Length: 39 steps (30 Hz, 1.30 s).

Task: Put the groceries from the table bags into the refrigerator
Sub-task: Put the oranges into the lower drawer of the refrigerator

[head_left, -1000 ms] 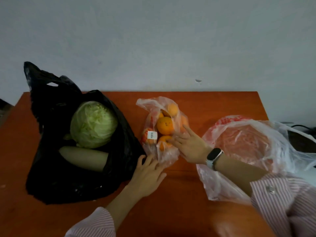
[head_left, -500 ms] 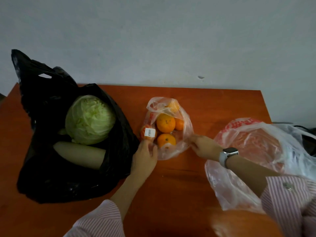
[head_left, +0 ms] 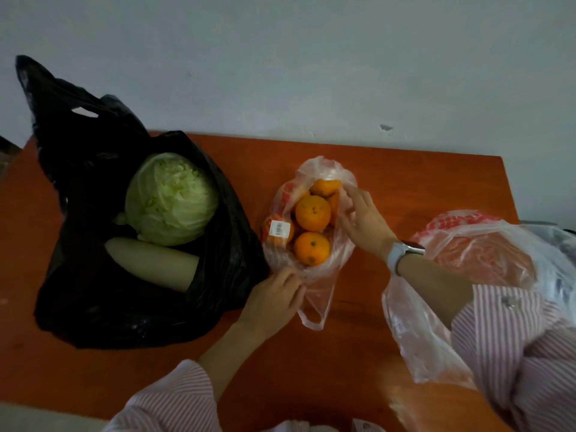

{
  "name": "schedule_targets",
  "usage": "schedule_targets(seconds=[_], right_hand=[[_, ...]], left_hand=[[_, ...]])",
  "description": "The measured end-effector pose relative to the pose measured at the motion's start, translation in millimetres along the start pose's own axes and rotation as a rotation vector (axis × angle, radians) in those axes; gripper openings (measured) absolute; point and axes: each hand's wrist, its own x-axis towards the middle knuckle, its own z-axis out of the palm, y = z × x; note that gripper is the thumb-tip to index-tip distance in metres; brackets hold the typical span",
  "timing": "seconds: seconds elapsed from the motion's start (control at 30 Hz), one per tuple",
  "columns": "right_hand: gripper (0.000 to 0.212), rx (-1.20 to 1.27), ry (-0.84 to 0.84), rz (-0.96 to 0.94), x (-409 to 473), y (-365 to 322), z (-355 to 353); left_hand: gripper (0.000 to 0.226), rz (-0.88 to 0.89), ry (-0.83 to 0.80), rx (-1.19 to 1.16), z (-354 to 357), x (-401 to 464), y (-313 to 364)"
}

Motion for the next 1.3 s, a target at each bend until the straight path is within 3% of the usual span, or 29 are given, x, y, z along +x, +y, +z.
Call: schedule_targets(seconds=[0.13, 0.2, 0.33, 0.7, 0.87, 0.97, 1.13, 1.3], right_hand=[[0.038, -0.222, 0.076, -0.096, 6.7, -1.4, -1.6], [0.048, -0.320, 0.014, -0.140, 13.8, -5.1, 1.1], [0.075, -0.370, -0.202, -0.029, 25.6, -12.0, 12.3], [0.074, -0.272, -0.249, 0.005, 30.2, -19.7, 9.8], [0.073, -0.303, -0.271, -0.097, 24.7, -19.4, 10.3], [0.079, -0.168, -0.233, -0.132, 12.4, -27.6, 5.2], [0.071, 0.207, -0.053, 0.048, -22.3, -62.6, -9.8], [0.061, 0.405, 0.184, 0.210, -78.3, -87.4, -22.9]], left_hand=[[0.028, -0.077, 0.248, 0.085, -8.0, 33.0, 4.7], [0.036, -0.141, 0.206, 0.190, -8.5, 51.3, 4.4], [0.062, -0.265, 0.095, 0.227, -0.9, 66.1, 7.4], [0.071, -0.322, 0.065, 0.227, -1.2, 70.2, 5.2], [0.072, -0.373, 0.111, -0.063, -15.7, 48.3, 1.6], [0.075, -0.467, 0.210, -0.322, -38.2, 32.1, 5.3], [0.074, -0.566, 0.419, -0.529, -69.9, 11.0, 16.2], [0.071, -0.481, 0.396, -0.703, -92.4, -4.6, 24.2]])
